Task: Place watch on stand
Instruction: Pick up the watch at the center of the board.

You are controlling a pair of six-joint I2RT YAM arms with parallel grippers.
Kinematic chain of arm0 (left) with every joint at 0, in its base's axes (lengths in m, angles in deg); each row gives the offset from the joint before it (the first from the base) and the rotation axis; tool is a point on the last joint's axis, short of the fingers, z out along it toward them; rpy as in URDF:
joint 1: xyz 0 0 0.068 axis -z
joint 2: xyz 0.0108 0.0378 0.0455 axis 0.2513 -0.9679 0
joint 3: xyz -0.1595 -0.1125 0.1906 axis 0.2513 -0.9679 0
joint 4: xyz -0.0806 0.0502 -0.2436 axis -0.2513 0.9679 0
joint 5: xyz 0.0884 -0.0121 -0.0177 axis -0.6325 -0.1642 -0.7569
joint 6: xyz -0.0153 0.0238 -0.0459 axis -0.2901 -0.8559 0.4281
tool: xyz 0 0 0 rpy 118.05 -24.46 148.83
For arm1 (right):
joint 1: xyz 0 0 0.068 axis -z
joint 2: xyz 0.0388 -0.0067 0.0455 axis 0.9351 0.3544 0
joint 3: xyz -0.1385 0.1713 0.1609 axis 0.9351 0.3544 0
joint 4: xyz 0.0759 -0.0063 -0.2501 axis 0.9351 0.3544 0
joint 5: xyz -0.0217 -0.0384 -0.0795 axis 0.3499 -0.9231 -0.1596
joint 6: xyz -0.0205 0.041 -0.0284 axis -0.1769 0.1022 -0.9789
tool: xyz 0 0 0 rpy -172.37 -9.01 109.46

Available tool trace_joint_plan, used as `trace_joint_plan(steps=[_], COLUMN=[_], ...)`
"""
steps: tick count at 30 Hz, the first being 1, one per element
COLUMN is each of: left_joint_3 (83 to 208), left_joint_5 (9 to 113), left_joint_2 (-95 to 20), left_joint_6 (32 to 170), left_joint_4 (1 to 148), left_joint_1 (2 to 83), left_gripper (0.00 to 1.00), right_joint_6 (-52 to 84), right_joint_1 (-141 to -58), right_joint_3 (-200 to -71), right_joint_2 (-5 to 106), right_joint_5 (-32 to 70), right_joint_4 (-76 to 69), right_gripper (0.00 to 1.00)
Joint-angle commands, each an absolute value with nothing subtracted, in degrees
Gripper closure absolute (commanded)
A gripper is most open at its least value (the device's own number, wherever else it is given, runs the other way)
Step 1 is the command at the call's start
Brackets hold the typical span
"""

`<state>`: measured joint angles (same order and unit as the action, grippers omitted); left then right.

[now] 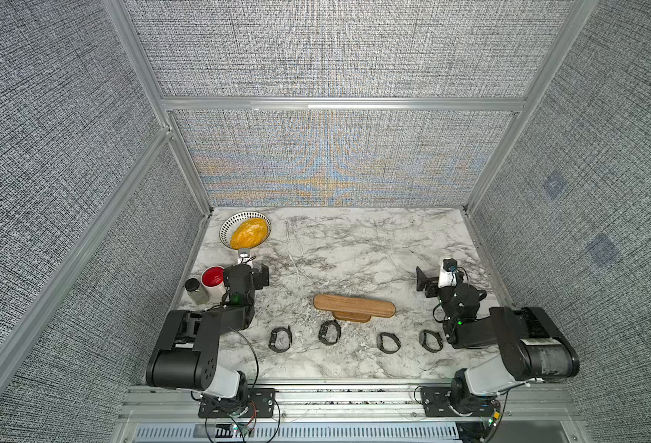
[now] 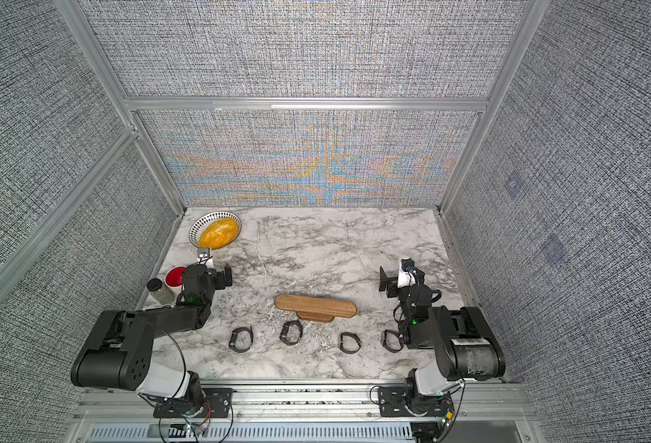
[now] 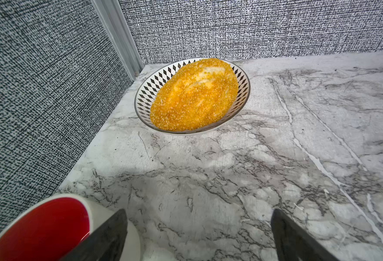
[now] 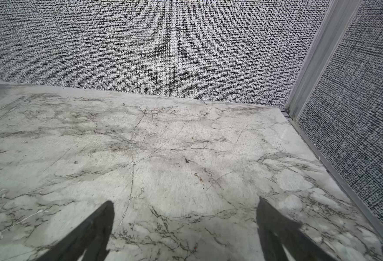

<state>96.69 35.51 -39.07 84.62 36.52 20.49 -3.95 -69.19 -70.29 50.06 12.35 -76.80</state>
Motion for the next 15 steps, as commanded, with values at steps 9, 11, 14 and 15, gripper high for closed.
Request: trace_joint_plan(steps=[9, 11, 14, 15], left_joint_3=[97.1, 97.13, 97.18, 97.18], left_joint_5=[35.29, 35.44, 35.54, 35.54], left_joint_2=[-39.02, -38.92, -39.03, -39.04], left_joint_6=[84.52, 84.65, 84.68, 84.68], left_joint_4=[36.37, 36.53, 36.53, 36.56], left_joint_1=[20.51, 20.53, 20.44, 20.4], left_gripper=[0.01, 0.01, 0.01, 0.01], right_joint_6=[-1.69, -1.65, -1.66, -1.65], right_joint_1=[-69.18, -69.23, -69.19, -69.16], right_joint_3=[-70.89, -70.96, -70.94, -70.95], right_joint_2=[50.24, 50.23, 50.18, 50.24], right_joint_5=[8.04, 8.04, 8.09, 8.05], right_joint_4=[-76.69, -76.67, -76.67, -76.72], right_gripper=[0.02, 0.02, 0.02, 0.02])
